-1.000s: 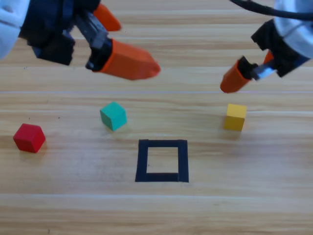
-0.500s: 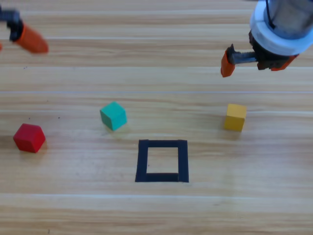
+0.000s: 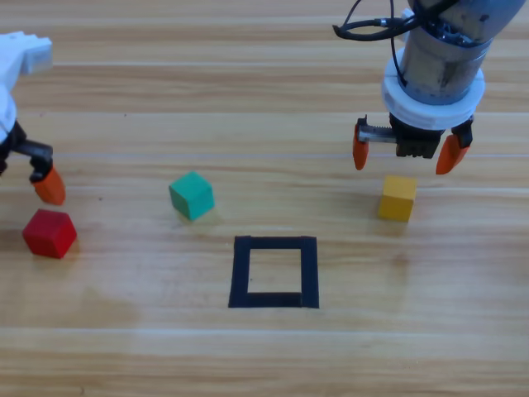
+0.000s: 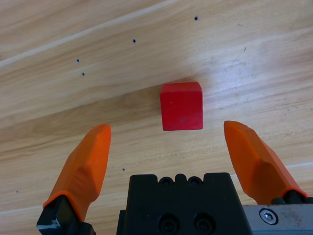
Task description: Stack the blocks in the rectangular block: red at the bottom, yellow in the middle, green on top
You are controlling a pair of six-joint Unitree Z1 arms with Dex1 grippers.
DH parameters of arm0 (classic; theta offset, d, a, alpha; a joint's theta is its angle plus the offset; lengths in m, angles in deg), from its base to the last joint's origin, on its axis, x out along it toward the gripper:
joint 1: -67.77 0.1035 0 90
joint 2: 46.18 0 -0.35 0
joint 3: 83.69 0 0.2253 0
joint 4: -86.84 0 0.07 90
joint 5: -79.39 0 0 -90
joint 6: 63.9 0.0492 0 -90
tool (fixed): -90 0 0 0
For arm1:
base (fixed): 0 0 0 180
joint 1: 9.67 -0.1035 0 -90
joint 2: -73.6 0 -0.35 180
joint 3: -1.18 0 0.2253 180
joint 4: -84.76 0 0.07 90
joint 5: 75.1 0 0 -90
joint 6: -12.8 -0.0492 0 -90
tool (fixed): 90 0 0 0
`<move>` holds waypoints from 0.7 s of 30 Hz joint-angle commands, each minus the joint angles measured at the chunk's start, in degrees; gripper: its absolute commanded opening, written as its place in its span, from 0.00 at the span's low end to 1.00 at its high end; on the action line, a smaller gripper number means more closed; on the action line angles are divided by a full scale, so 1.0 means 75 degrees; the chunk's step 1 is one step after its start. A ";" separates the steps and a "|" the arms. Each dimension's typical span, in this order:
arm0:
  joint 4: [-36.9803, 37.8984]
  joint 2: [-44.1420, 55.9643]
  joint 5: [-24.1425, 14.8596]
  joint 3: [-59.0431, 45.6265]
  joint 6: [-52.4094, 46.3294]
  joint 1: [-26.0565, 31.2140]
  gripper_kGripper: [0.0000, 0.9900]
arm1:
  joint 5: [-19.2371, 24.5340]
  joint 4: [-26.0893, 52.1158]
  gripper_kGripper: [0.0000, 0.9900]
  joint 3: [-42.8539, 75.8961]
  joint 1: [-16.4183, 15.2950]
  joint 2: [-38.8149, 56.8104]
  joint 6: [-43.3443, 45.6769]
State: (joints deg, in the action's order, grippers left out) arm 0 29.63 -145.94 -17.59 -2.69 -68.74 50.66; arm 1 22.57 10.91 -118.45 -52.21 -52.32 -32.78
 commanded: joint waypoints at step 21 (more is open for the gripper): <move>-0.0642 -0.2484 0.0357 0.1056 -0.0479 0.0219 1.00 | -0.0554 -0.0099 0.93 -0.0464 0.0680 -0.1516 -0.0345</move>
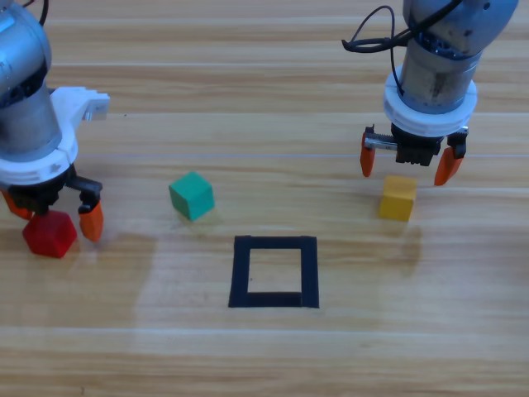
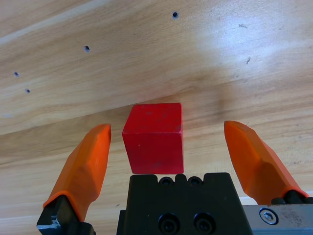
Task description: Stack the blocks in the rectangular block: red at the bottom, yellow in the middle, green on top
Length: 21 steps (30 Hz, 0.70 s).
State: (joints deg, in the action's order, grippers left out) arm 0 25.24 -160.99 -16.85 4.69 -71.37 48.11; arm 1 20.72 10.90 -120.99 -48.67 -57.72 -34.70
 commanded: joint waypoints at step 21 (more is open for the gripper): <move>-0.0034 -0.0278 0.0739 -0.0186 -0.0503 0.0829 0.41 | -0.0460 -0.0098 0.29 -0.0114 0.0255 -0.1251 -0.0170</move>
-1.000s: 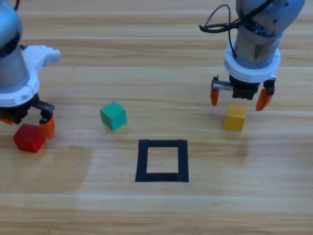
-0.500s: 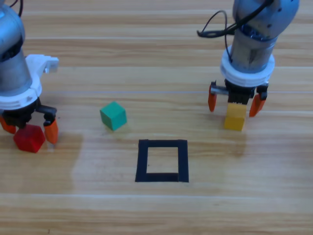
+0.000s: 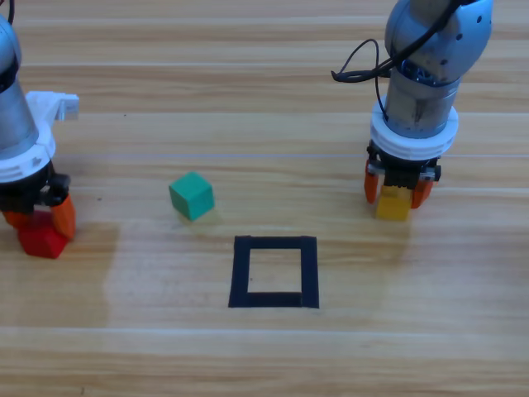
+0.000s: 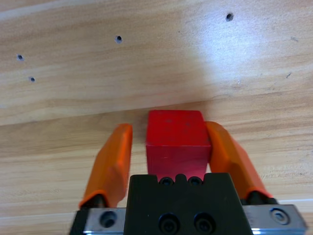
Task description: Stack the blocks in the rectangular block: red at the bottom, yellow in the middle, green on top
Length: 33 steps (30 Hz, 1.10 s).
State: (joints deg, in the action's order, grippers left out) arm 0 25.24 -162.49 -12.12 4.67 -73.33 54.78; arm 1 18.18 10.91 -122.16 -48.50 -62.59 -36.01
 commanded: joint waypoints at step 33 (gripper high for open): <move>-0.2507 -0.1754 -0.0185 0.4082 -0.5433 -0.4396 0.12 | -0.0273 -0.1634 0.00 0.1097 0.0022 0.2608 0.1750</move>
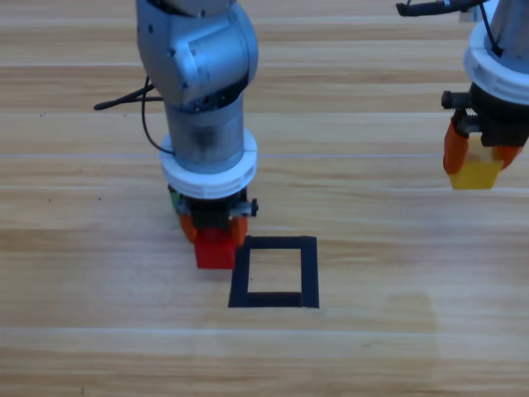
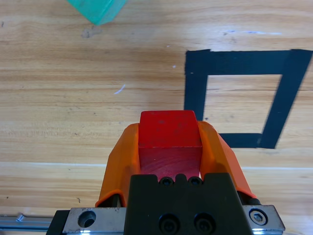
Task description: Stack the blocks in the rectangular block: red at the bottom, yellow in the middle, green on top
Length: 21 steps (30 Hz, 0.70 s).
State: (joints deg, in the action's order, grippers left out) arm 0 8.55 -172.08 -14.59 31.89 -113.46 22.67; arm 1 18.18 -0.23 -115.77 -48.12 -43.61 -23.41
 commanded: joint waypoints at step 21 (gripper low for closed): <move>-0.0140 -0.0792 0.0613 0.0875 0.0562 -0.0314 0.12 | -0.0648 -0.0043 0.00 0.0174 -0.0028 -0.0462 0.0199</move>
State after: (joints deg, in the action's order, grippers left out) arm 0 7.15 -174.62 -10.42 37.57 -109.68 22.26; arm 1 14.88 -0.24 -115.11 -48.14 -43.59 -22.54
